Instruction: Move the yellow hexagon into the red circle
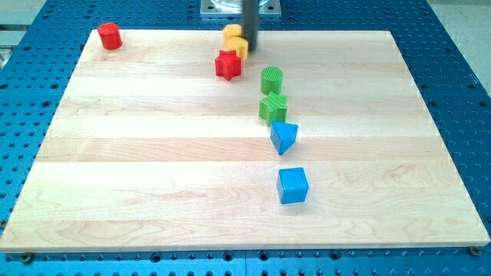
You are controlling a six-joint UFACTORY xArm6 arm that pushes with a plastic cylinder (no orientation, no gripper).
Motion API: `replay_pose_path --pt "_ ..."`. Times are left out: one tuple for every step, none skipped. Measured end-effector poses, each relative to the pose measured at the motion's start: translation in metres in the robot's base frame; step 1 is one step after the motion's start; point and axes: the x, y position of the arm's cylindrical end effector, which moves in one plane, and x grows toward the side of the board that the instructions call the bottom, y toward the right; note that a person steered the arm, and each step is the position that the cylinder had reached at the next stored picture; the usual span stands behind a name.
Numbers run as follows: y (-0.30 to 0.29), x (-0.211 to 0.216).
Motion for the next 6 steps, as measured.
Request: replay_pose_path --pt "0.019 -0.012" --pt "0.038 -0.041" --pt "-0.023 -0.026" --pt "-0.090 0.013" --pt "-0.088 0.026" --pt "-0.138 0.037"
